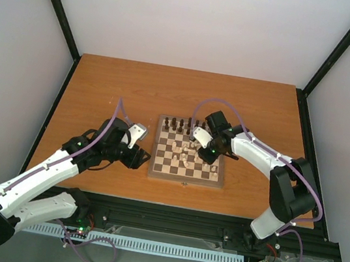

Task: Set up the chess pieces on the board

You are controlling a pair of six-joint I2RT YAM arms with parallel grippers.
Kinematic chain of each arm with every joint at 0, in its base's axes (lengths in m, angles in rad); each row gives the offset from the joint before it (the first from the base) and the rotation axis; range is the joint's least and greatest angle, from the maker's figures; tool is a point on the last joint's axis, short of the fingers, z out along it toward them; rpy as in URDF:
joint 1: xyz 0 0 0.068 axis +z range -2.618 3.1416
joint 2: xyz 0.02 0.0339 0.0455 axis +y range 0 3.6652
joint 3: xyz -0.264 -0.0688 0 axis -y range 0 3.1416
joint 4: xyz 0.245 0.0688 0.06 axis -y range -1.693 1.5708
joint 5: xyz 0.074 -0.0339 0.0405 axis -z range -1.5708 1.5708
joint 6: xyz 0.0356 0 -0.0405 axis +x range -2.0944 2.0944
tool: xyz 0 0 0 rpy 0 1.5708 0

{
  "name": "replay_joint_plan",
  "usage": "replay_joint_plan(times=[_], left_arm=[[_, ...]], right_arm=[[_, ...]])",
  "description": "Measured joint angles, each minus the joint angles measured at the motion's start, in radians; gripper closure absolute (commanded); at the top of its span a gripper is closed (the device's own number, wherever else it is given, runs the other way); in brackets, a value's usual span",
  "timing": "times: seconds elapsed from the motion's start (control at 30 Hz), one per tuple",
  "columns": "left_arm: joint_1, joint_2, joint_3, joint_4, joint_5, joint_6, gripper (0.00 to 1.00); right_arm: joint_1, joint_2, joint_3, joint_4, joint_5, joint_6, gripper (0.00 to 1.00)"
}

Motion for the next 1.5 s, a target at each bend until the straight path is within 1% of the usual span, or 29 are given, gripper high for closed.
replay_joint_plan(times=[0.1,0.2,0.43,0.53,0.7,0.93,1.17,1.3,1.4,1.5], left_arm=[[0.000,0.001,0.000,0.000,0.003,0.000,0.36],[0.000,0.002,0.000,0.000,0.003,0.000,0.36],[0.000,0.002,0.000,0.000,0.007,0.000,0.36],[0.000,0.002,0.000,0.000,0.008,0.000,0.36],[0.000,0.002,0.000,0.000,0.010,0.000,0.36],[0.000,0.002,0.000,0.000,0.011,0.000,0.36],[0.000,0.002,0.000,0.000,0.011,0.000,0.36],[0.000,0.002,0.000,0.000,0.012,0.000,0.36],[0.000,0.002,0.000,0.000,0.014,0.000,0.36],[0.000,0.002,0.000,0.000,0.014,0.000,0.36]], right_arm=[[0.000,0.006,0.000,0.000,0.000,0.000,0.75],[0.000,0.013,0.000,0.000,-0.001,0.000,0.75],[0.000,0.037,0.000,0.001,-0.002,0.002,0.87],[0.001,0.036,0.000,0.007,0.000,0.002,0.89],[0.001,0.021,-0.003,0.009,-0.002,0.001,0.90],[0.000,-0.095,-0.037,0.013,-0.020,0.000,0.90],[0.000,-0.124,-0.048,0.011,-0.027,-0.001,0.90],[-0.001,-0.218,-0.070,-0.021,-0.042,-0.023,0.89],[-0.001,-0.312,-0.088,-0.047,-0.074,-0.047,0.89],[-0.001,-0.368,-0.112,-0.077,-0.104,-0.080,0.88]])
